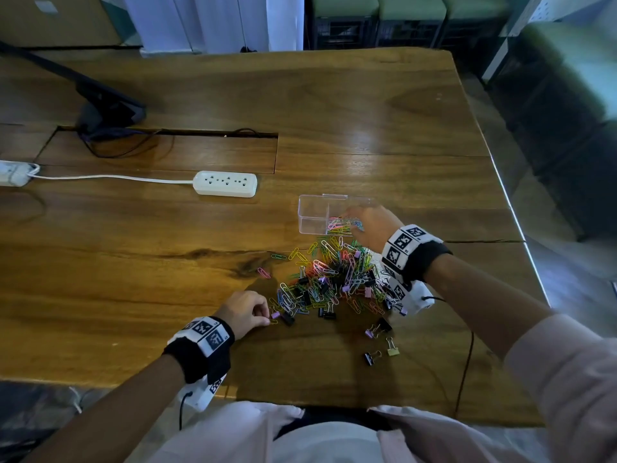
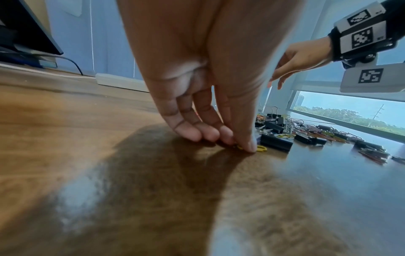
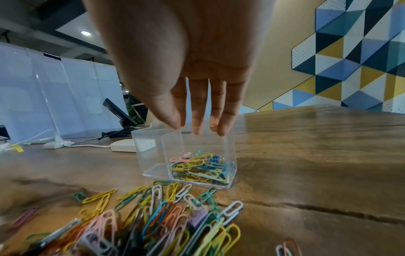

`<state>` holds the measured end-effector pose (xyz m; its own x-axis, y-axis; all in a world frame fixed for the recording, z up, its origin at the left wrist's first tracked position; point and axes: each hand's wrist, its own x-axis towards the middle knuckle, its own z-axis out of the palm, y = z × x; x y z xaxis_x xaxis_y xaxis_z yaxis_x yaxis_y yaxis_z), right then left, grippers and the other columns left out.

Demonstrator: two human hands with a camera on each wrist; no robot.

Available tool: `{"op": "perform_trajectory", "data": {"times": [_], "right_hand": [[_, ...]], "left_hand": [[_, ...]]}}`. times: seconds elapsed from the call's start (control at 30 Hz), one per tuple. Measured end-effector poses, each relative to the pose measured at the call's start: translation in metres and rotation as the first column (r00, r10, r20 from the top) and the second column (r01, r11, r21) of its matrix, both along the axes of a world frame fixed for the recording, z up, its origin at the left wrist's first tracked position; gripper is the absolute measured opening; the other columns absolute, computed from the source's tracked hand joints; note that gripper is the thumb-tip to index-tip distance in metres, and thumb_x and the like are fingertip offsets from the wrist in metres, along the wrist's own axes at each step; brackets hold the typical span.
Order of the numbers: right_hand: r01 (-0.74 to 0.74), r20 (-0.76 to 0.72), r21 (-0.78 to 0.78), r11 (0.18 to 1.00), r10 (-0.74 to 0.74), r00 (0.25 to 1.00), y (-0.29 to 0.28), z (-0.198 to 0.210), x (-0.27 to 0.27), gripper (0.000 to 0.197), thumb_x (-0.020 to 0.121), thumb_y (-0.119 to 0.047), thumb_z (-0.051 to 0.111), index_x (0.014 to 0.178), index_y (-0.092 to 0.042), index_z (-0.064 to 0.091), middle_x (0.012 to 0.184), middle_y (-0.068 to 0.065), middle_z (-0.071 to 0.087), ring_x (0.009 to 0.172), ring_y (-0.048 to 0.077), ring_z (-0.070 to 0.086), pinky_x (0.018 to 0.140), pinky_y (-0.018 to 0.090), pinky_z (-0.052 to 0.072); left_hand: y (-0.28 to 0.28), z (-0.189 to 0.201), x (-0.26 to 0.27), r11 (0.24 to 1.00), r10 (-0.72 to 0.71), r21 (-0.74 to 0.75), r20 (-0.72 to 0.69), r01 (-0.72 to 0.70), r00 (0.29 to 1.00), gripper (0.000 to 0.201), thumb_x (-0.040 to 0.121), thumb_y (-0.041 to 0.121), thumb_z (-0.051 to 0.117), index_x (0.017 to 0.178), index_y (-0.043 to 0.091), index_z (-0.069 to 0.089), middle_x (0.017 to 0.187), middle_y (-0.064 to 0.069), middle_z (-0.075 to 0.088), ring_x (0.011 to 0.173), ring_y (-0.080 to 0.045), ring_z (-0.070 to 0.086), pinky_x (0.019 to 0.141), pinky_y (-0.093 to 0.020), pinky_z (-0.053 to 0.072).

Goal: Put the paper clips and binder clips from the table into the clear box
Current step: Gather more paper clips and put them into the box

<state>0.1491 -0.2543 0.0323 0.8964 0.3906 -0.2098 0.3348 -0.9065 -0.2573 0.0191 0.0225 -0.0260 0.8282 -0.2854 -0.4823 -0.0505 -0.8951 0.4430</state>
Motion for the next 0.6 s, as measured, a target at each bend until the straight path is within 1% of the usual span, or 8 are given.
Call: {"op": "perform_trajectory", "data": {"times": [0.07,0.1,0.13,0.27,0.33,0.4,0.5,0.6], "right_hand": [[-0.043,0.083,0.038,0.998,0.04,0.996,-0.003,-0.002,-0.01,0.041,0.09,-0.015,0.052,0.131,-0.016,0.048,0.132,0.004,0.052,0.117,0.022,0.051,0.102,0.032,0.041],[-0.071,0.121,0.057,0.996,0.064,0.991,-0.005,-0.004,-0.015,0.042,0.089,-0.014,0.053,0.13,-0.014,0.049,0.134,0.005,0.049,0.122,0.023,0.046,0.106,0.032,0.036],[-0.094,0.145,0.073,0.993,0.083,0.986,-0.006,-0.005,-0.02,0.042,0.088,-0.013,0.053,0.13,-0.012,0.05,0.133,0.006,0.049,0.122,0.024,0.044,0.107,0.033,0.034],[-0.123,0.142,0.12,0.985,0.106,0.984,-0.011,-0.015,-0.034,0.039,0.086,-0.011,0.054,0.125,-0.01,0.054,0.126,0.011,0.051,0.115,0.027,0.046,0.1,0.033,0.038],[-0.153,0.111,0.121,0.981,0.14,0.984,-0.01,-0.017,-0.04,0.037,0.085,-0.01,0.056,0.123,-0.008,0.056,0.125,0.013,0.053,0.116,0.029,0.047,0.101,0.035,0.038],[-0.197,0.103,0.139,0.97,0.184,0.978,-0.007,-0.018,-0.046,0.035,0.084,-0.005,0.057,0.119,-0.008,0.059,0.12,0.013,0.057,0.111,0.03,0.052,0.097,0.036,0.041],[-0.216,0.058,0.135,0.967,0.21,0.976,-0.003,-0.02,-0.059,0.031,0.086,-0.004,0.054,0.116,-0.011,0.06,0.114,0.008,0.06,0.105,0.024,0.056,0.092,0.031,0.046],[-0.201,-0.035,0.117,0.973,0.206,0.978,0.0,-0.024,-0.075,0.028,0.088,-0.011,0.053,0.114,-0.016,0.059,0.113,0.001,0.059,0.101,0.019,0.058,0.085,0.032,0.052]], "left_hand": [[0.005,0.001,0.005,0.999,-0.028,0.022,-0.024,0.029,0.999,0.008,0.084,0.024,0.068,0.083,0.017,0.065,0.087,0.006,0.056,0.083,-0.009,0.055,0.074,-0.021,0.045],[0.008,0.002,0.007,0.998,-0.043,0.038,-0.029,0.044,0.999,0.008,0.085,0.024,0.067,0.082,0.018,0.063,0.088,0.006,0.055,0.084,-0.01,0.055,0.075,-0.022,0.045],[0.011,0.002,0.01,0.997,-0.055,0.058,-0.024,0.057,0.998,0.009,0.085,0.025,0.066,0.081,0.02,0.06,0.089,0.005,0.055,0.085,-0.011,0.054,0.075,-0.023,0.045],[0.016,0.004,0.025,0.989,-0.09,0.126,0.048,0.083,0.995,0.011,0.089,0.025,0.061,0.084,0.022,0.052,0.096,0.003,0.052,0.09,-0.013,0.052,0.078,-0.024,0.043],[0.012,0.007,0.034,0.988,-0.112,0.119,0.072,0.103,0.991,0.013,0.087,0.024,0.063,0.093,0.02,0.052,0.101,0.003,0.05,0.094,-0.014,0.051,0.08,-0.025,0.042],[0.006,0.009,0.042,0.986,-0.148,0.087,0.068,0.142,0.987,0.027,0.084,0.023,0.067,0.106,0.019,0.052,0.106,0.003,0.047,0.095,-0.012,0.047,0.08,-0.023,0.04],[-0.006,0.008,0.047,0.972,-0.23,0.06,0.047,0.227,0.972,0.047,0.08,0.023,0.072,0.121,0.022,0.049,0.112,0.002,0.044,0.098,-0.011,0.044,0.086,-0.025,0.042],[-0.016,0.002,0.045,0.963,-0.267,0.043,0.082,0.264,0.96,0.052,0.078,0.024,0.074,0.124,0.023,0.05,0.116,0.002,0.043,0.106,-0.013,0.045,0.091,-0.025,0.042]]}}
